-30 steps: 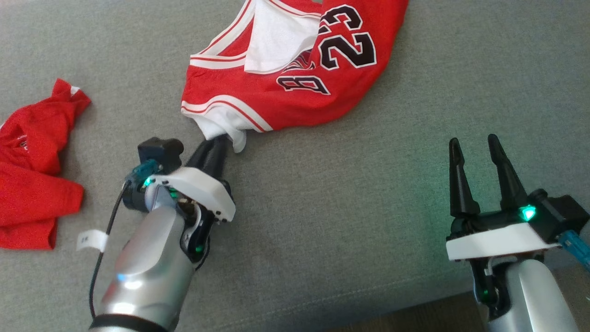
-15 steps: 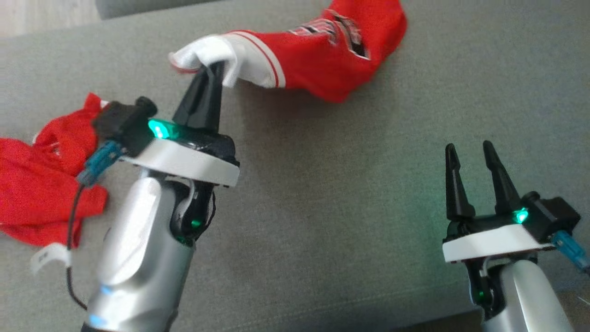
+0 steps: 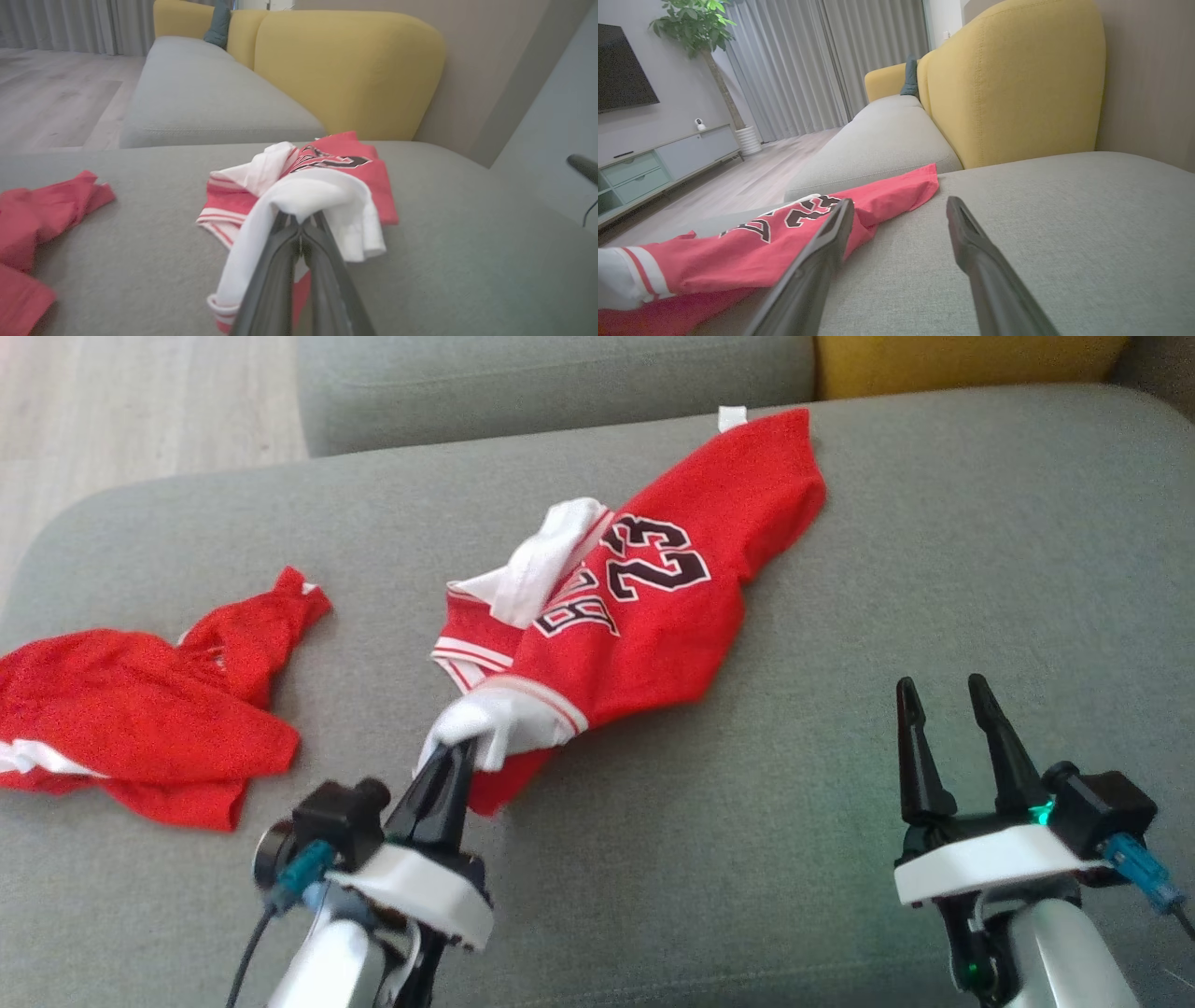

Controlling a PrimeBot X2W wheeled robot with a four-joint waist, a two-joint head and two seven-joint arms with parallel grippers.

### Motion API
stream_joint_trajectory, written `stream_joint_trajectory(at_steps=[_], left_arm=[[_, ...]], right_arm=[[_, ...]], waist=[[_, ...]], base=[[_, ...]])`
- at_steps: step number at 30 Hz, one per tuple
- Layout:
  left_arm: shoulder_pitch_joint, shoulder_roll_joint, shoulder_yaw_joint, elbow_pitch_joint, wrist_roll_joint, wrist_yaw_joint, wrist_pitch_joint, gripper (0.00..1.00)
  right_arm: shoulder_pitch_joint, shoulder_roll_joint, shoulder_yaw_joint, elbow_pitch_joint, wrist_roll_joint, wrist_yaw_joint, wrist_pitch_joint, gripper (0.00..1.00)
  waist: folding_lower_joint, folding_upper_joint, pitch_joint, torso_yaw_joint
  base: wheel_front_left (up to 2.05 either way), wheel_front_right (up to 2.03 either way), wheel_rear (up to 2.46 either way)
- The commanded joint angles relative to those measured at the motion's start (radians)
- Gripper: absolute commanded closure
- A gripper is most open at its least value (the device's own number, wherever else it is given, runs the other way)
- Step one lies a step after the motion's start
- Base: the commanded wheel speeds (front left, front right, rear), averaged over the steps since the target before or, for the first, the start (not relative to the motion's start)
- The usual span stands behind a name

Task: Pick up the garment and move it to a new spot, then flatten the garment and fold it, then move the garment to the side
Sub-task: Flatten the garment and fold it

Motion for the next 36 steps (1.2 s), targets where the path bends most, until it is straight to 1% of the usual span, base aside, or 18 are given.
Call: stream_joint_trajectory(at_steps=[1,3,4,5,6,8,11,17,21,29,30,36], left_arm=[[-0.033,0.021,0.029,-0.006,0.021,0.017,-0.005,1.0],[-0.012,0.02,0.03,0.042,0.026,0.03,-0.005,1.0],[-0.008,0.023,0.023,0.061,0.037,0.031,-0.005,0.81],[-0.003,0.023,0.018,0.081,0.044,0.034,-0.005,0.53],[0.001,0.021,0.016,0.103,0.044,0.038,-0.005,0.0],[-0.002,0.015,0.014,0.148,0.052,0.055,-0.006,0.0],[-0.011,0.005,0.038,0.135,0.04,0.076,-0.006,0.0],[-0.003,-0.015,0.094,-0.002,0.011,0.094,-0.006,0.0],[0.02,-0.021,0.091,-0.069,-0.001,0.092,-0.006,0.0],[0.032,-0.024,0.057,-0.094,-0.019,0.089,-0.006,0.0],[0.032,-0.024,0.057,-0.094,-0.019,0.089,-0.006,0.0],[0.012,-0.024,0.031,-0.103,-0.046,0.099,-0.006,0.0]], right_arm=[[-0.028,-0.005,0.026,-0.029,0.001,-0.001,0.0,0.0],[-0.027,-0.005,0.026,-0.028,-0.001,-0.001,0.005,0.0],[-0.026,-0.005,0.025,-0.029,-0.002,-0.001,0.007,0.0],[-0.025,-0.005,0.024,-0.029,-0.003,-0.001,0.009,0.0],[-0.024,-0.005,0.022,-0.029,-0.005,-0.001,0.012,0.0],[-0.018,-0.005,0.018,-0.027,-0.011,-0.001,0.021,0.0],[-0.013,-0.005,0.015,-0.027,-0.015,-0.001,0.031,0.0],[-0.002,-0.005,0.001,-0.005,-0.025,-0.001,0.065,0.0],[-0.019,-0.005,-0.021,0.027,0.0,-0.001,0.074,0.0],[-0.175,-0.005,-0.048,0.178,0.082,-0.001,0.127,0.0],[-0.175,-0.005,-0.048,0.178,0.082,-0.001,0.127,0.0],[-0.321,-0.005,-0.082,0.348,0.15,-0.001,0.173,0.0]], waist=[[0.0,0.0,-0.015,0.016],[0.0,0.0,-0.02,0.021],[0.0,0.0,-0.022,0.023],[0.0,0.0,-0.025,0.026],[0.0,0.0,-0.027,0.028],[0.0,0.0,-0.033,0.036],[0.0,0.0,-0.034,0.046],[0.0,0.0,-0.028,0.077],[0.0,0.0,-0.015,0.109],[0.0,0.0,0.017,0.191],[0.0,0.0,0.017,0.191],[0.0,0.0,0.058,0.258]], base=[[0.0,0.0,0.0],[0.0,0.0,0.0],[0.0,0.0,0.0],[0.0,0.0,0.0],[0.0,0.0,0.0],[0.0,0.0,0.0],[0.0,0.0,0.0],[0.0,0.0,0.0],[0.0,0.0,0.0],[0.0,0.0,0.0],[0.0,0.0,0.0],[0.0,0.0,0.0]])
